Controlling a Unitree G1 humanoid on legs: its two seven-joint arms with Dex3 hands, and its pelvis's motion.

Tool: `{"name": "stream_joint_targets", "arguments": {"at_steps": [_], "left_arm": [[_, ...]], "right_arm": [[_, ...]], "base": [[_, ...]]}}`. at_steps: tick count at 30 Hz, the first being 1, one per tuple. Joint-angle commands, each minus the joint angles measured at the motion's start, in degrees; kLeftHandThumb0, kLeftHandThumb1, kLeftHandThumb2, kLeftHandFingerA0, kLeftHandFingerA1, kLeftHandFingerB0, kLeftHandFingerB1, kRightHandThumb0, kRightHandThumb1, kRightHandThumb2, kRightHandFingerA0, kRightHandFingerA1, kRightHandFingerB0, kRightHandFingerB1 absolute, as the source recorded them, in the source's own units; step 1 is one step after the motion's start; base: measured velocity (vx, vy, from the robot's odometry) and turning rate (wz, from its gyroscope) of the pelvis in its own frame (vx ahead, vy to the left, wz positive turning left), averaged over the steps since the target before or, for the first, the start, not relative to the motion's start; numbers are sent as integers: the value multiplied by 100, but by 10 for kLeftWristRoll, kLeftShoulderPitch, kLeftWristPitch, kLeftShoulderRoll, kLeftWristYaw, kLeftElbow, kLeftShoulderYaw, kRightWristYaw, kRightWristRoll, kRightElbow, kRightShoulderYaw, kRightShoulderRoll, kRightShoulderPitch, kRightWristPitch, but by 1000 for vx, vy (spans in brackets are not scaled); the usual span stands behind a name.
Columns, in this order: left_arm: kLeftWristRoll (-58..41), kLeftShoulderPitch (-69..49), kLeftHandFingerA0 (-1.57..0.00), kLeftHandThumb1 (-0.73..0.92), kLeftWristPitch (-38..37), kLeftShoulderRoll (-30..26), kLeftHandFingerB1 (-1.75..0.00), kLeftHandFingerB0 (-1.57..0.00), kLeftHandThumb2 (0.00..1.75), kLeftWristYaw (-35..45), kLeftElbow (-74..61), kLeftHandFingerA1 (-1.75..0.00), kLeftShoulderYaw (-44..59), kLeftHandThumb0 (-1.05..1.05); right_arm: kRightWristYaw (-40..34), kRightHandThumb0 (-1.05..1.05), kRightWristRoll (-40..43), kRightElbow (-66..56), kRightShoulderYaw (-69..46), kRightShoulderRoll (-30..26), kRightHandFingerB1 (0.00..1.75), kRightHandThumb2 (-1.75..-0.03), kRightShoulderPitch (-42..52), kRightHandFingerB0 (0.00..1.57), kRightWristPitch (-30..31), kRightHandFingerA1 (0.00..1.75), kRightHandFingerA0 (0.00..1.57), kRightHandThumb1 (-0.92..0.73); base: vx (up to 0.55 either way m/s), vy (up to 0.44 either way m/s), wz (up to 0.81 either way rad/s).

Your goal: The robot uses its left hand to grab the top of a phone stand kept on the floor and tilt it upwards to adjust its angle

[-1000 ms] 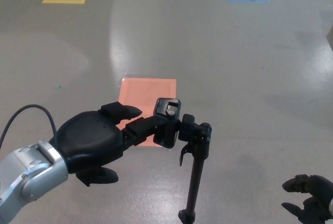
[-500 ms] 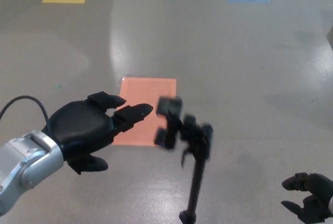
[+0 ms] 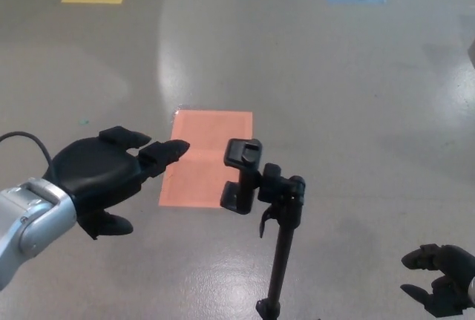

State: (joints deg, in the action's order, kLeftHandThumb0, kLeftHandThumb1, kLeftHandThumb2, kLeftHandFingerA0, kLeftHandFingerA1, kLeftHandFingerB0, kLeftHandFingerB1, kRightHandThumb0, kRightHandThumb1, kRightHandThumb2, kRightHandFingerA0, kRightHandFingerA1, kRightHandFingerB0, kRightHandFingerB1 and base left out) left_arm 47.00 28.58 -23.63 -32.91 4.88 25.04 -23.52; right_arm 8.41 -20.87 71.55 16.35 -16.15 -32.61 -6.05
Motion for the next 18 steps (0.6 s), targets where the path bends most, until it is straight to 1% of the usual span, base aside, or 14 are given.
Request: {"name": "stream_joint_targets", "arguments": {"at_steps": [1,3,4,5,6,7,8,11,12,13,14,15,17,18], "left_arm": [[3,12,-3,46,-1,1,-11,0,70,-23,36,-24,-4,-40],[2,16,-3,47,-3,1,-10,0,71,-26,47,-24,-5,-41],[-1,18,-3,53,3,2,-8,0,62,-20,60,-22,-5,-37],[-2,19,-3,53,5,3,-8,0,62,-18,64,-22,-5,-37],[-3,21,-1,59,8,2,-9,0,57,-17,78,-25,-5,-43],[-3,22,-1,59,8,1,-9,0,57,-18,85,-25,-5,-43],[-13,21,-2,50,13,5,-12,0,74,-21,105,-23,1,-47],[-17,26,-3,53,10,7,-11,0,75,-37,143,-24,5,-51],[-18,29,-1,57,13,10,-15,0,89,-47,171,-24,6,-71],[-18,31,-1,57,16,12,-15,0,89,-54,190,-24,6,-71],[-20,34,-2,70,14,16,-13,0,101,-73,234,-24,7,-80],[-27,34,-7,84,16,21,-8,-5,112,-88,266,-21,12,-90],[-47,34,-7,86,27,31,-10,-6,115,-107,329,-22,29,-90],[-61,30,-7,83,30,35,-16,-6,114,-111,350,-28,42,-83]], "right_arm": [[4,-62,-4,-1,-2,-10,30,-63,-11,26,12,32,20,-77],[5,-62,-3,-1,-2,-10,30,-63,-13,26,14,32,19,-77],[5,-62,-1,1,-4,-9,30,-63,-14,26,14,32,19,-76],[5,-62,-1,1,-5,-9,30,-63,-15,26,14,32,19,-76],[5,-62,-1,1,-4,-10,30,-63,-16,25,14,31,18,-77],[6,-62,-2,1,-3,-10,30,-63,-16,25,14,31,18,-77],[7,-62,-1,1,-4,-10,30,-63,-16,25,14,31,18,-77],[9,-62,1,1,-6,-9,30,-63,-16,24,12,32,17,-77],[10,-62,1,2,-5,-10,30,-63,-13,24,12,31,17,-77],[10,-62,0,2,-5,-10,30,-63,-12,24,11,31,17,-77],[10,-62,-1,2,-4,-10,30,-63,-8,24,10,32,17,-77],[9,-62,-2,2,-3,-9,30,-63,-6,25,9,32,19,-76],[5,-62,-3,3,-2,-8,30,-63,-1,25,8,33,19,-77],[4,-62,-5,3,0,-8,30,-63,0,26,8,32,21,-77]], "base": [[0,0,0],[0,0,0],[0,0,0],[0,0,0],[0,0,0],[0,0,0],[0,0,0],[0,0,0],[0,0,0],[0,0,0],[0,0,0],[0,0,0],[0,0,0],[0,0,0]]}}
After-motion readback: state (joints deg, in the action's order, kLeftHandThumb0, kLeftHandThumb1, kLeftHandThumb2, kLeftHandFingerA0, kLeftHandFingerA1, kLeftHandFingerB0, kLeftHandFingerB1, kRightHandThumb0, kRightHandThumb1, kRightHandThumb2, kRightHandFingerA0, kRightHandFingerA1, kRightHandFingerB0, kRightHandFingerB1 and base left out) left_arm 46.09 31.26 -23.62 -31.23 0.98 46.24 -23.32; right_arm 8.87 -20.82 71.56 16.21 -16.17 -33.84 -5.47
